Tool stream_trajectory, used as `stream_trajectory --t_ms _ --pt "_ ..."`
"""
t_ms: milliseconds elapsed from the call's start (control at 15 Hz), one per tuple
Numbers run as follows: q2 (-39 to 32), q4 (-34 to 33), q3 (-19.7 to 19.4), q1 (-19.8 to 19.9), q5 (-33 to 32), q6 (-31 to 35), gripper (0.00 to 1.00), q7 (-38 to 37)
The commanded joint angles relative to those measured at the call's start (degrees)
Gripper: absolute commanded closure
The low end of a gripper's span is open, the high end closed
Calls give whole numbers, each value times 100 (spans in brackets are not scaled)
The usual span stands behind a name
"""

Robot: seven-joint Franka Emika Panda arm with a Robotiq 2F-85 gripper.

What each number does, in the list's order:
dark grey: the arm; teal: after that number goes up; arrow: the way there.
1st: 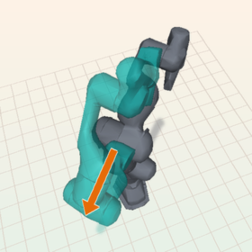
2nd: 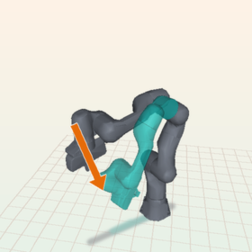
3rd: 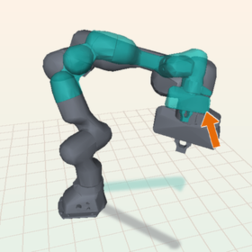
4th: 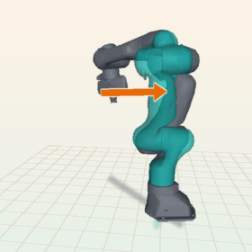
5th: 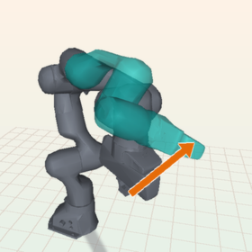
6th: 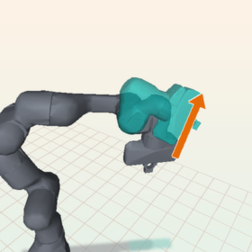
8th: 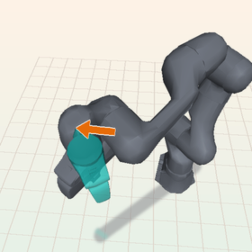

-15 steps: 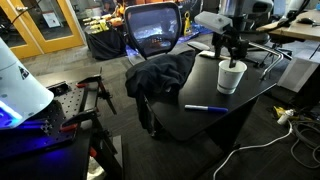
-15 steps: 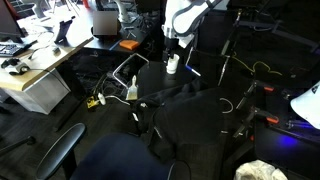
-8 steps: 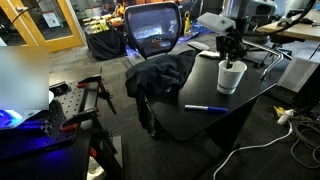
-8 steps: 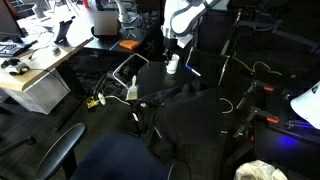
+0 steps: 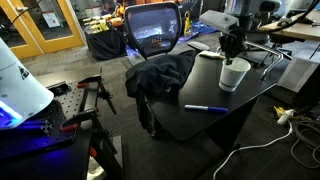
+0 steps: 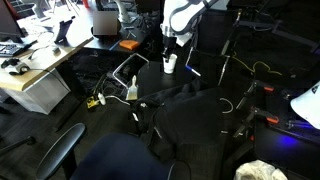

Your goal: Move the cup slightly to the left

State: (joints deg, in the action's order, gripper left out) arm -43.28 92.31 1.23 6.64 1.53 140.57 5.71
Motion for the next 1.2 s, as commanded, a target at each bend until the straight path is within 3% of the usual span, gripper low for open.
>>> stream_trajectory --t_ms 0,667,1133 --pt "22 -153 74 -50 27 -227 99 166" --pt "-71 -372 233 -608 -375 -503 99 521" --pt "-291 -566 300 -767 -611 -467 99 948"
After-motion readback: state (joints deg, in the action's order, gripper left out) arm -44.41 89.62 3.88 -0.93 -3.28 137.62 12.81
